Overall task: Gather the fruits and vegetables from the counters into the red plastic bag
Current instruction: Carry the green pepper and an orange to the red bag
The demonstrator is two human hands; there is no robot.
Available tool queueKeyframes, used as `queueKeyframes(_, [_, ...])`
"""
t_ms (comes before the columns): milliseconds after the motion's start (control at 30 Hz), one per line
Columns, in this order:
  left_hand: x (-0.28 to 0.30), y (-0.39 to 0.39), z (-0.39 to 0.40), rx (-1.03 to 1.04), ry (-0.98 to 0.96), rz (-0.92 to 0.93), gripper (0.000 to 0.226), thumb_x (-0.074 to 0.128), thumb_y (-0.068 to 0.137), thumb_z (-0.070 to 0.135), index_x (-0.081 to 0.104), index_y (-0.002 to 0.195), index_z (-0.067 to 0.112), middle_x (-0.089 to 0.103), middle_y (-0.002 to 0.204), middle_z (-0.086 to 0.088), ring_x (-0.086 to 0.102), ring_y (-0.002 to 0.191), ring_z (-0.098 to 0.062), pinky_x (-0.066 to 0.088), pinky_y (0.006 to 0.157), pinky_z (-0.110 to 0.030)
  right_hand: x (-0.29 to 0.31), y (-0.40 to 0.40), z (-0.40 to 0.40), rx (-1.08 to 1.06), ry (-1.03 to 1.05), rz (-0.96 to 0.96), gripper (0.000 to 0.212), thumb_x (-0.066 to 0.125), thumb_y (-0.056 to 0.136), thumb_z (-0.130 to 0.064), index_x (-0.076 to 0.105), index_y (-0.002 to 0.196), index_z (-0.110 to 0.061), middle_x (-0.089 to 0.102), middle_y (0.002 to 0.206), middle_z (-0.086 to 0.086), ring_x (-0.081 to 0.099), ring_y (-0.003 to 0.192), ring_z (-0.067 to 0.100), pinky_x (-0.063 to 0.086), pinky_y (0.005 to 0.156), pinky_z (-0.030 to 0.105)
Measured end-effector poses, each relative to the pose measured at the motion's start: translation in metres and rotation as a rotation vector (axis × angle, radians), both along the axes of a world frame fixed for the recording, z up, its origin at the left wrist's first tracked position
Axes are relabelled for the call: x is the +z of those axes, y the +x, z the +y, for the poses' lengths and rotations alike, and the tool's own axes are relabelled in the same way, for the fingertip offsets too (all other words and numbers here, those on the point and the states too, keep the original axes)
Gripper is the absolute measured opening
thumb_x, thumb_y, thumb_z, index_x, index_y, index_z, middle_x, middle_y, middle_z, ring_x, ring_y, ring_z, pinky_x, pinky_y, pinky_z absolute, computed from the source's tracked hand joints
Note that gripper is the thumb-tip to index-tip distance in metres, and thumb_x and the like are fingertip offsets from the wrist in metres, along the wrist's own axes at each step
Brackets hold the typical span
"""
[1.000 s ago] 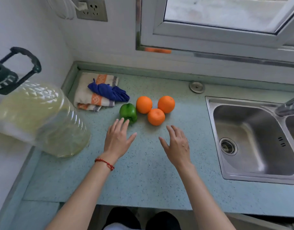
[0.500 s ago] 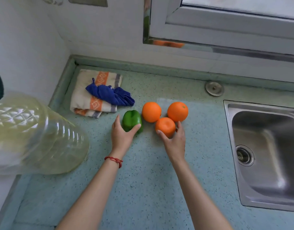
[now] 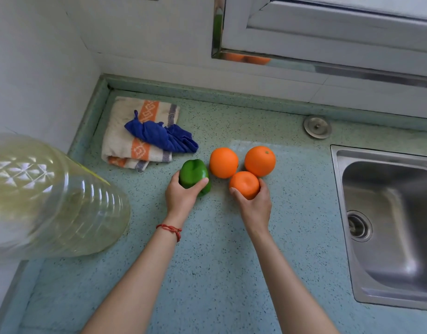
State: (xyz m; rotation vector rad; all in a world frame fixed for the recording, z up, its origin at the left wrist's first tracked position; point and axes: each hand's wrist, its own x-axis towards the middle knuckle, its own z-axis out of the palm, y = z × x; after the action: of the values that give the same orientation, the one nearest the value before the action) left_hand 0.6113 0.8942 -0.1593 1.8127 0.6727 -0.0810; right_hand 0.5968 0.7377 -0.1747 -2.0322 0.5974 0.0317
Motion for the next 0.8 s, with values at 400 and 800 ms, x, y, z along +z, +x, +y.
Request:
queueKeyframes(400, [0.005, -0.029, 0.011, 0.051, -0.2, -0.014, 0.05, 0.074, 0.072, 0.026, 0.056, 0.117, 0.009, 0.061, 0.107, -0.005, 0.057, 0.094, -0.018, 0.046, 0.075, -0.025, 0.006, -0.022, -0.005, 0.029, -0.003, -0.004, 0.075, 0.077, 0.07, -0.038, 0.042, 0.133, -0.017, 0.052, 0.13, 0.005, 0.051, 0.116, 0.023, 0.043, 0.095, 0.036])
queueKeyframes(800, [0.011, -0.087, -0.005, 0.161, -0.204, -0.067, 0.04, 0.074, 0.074, 0.026, 0.058, 0.109, 0.014, 0.06, 0.093, 0.004, 0.057, 0.085, -0.008, 0.045, 0.068, -0.019, 0.014, -0.051, -0.028, 0.185, 0.032, -0.026, 0.073, 0.077, 0.071, -0.037, 0.041, 0.132, -0.018, 0.053, 0.126, 0.005, 0.05, 0.113, 0.023, 0.041, 0.092, 0.034])
